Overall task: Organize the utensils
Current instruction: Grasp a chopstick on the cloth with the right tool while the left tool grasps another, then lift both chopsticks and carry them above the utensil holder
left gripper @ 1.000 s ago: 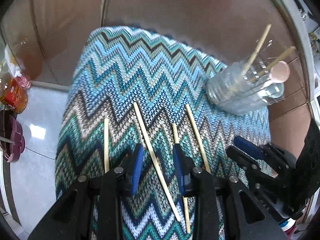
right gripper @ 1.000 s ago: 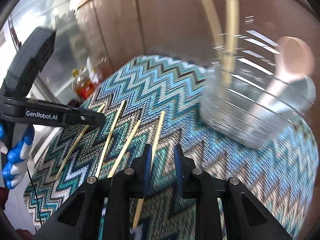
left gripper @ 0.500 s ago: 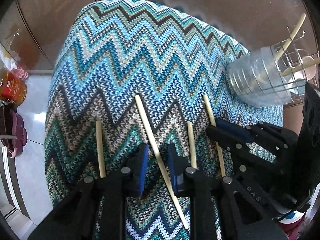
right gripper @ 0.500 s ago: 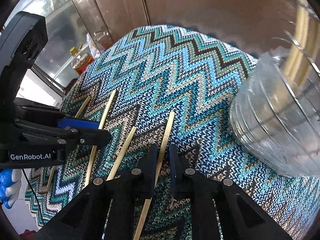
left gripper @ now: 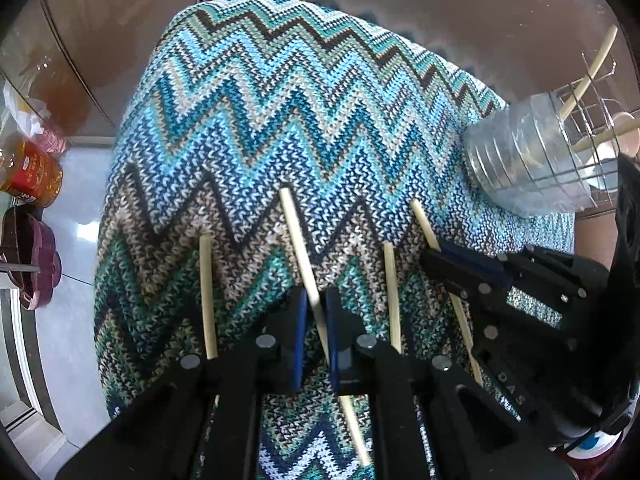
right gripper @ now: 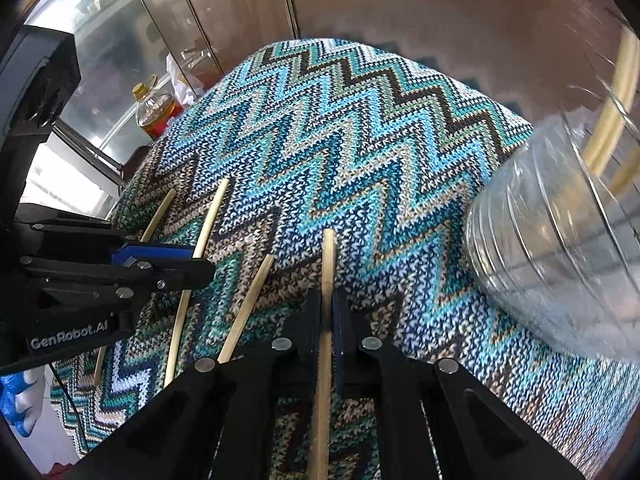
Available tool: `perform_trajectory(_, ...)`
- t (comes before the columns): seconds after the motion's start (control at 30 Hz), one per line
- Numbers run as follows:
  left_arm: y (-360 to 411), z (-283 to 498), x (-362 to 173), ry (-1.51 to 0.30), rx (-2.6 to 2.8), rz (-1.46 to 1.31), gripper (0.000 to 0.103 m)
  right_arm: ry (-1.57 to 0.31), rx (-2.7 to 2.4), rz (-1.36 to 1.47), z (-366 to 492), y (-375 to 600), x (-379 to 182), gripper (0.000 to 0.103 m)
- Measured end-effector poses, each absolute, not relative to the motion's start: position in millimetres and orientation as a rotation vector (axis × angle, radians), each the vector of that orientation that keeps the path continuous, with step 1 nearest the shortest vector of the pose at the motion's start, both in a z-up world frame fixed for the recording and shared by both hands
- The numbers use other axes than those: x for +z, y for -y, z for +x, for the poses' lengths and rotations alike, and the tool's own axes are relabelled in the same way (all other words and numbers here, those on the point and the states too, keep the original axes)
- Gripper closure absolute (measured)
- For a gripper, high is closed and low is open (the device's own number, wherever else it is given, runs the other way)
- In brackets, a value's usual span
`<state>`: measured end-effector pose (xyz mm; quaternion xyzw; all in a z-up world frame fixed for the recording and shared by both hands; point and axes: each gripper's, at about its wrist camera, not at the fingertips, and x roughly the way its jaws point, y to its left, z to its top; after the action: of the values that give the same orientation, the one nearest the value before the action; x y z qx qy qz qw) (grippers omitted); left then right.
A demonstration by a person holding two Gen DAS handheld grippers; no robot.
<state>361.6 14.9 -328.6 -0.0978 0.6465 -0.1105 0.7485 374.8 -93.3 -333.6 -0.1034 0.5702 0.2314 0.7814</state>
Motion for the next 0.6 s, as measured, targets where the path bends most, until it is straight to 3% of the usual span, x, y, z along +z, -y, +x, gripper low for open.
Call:
perform_trajectory(0.2, -22.4, 340.7, -315.7, -1.352, -0.263, -0.257, 0.098, -1.18, 0.51, -0.203, 341.1, 101.7, -316.5, 0.098)
perform_trajectory(0.6, -22.5, 267.1, -234.1, -1.067, -0.352, -0.251, 0.099, -0.964, 0.508, -0.089, 261.2, 145.4, -253.2, 0.098)
